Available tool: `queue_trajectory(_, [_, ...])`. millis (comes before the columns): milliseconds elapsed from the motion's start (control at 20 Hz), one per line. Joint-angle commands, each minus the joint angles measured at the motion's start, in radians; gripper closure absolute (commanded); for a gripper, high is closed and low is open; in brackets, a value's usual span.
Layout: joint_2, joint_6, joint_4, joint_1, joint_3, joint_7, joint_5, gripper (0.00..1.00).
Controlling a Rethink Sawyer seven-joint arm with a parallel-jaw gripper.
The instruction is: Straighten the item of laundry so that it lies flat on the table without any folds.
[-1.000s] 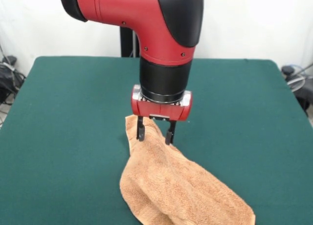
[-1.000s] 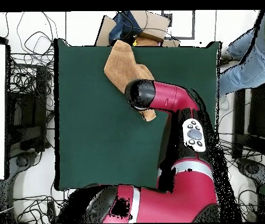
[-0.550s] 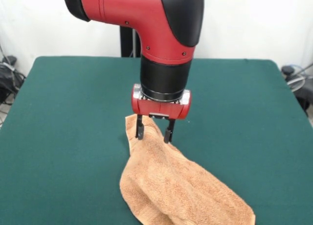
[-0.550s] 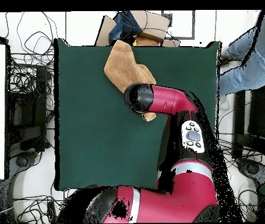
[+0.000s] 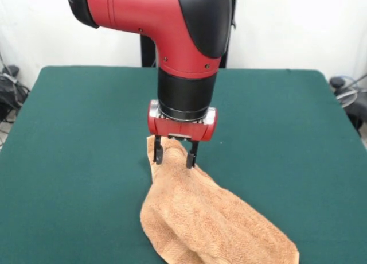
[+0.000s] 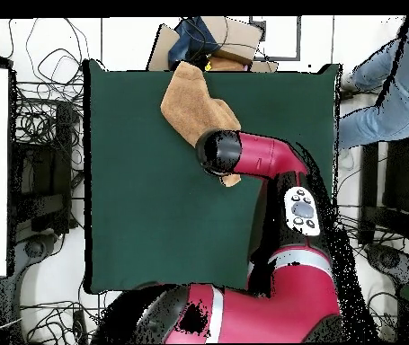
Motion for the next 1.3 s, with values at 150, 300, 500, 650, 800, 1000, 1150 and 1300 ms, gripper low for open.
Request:
queue_trajectory(150, [0.076, -0.052, 0.019, -0.04, 0.09, -0.002, -0.055, 0.0])
queue_trajectory(300, [0.08, -0.035, 0.008, -0.036, 0.087, 0.008, -0.047, 0.0])
queue_trajectory(500, [0.091, -0.006, -0.022, -0.029, 0.083, 0.01, -0.041, 0.0])
queue_trajectory(650, [0.098, 0.013, -0.043, -0.021, 0.082, 0.009, -0.037, 0.0])
queue_trajectory(800, [0.098, 0.034, -0.059, -0.012, 0.08, 0.012, -0.032, 0.0])
queue_trajectory(1000, [0.097, 0.048, -0.072, -0.003, 0.085, 0.01, -0.028, 0.0])
queue_trajectory(1150, [0.09, 0.046, -0.065, 0.002, 0.09, 0.017, -0.021, 0.0])
queue_trajectory(1300, [0.081, 0.031, -0.054, 0.01, 0.083, 0.036, -0.02, 0.0])
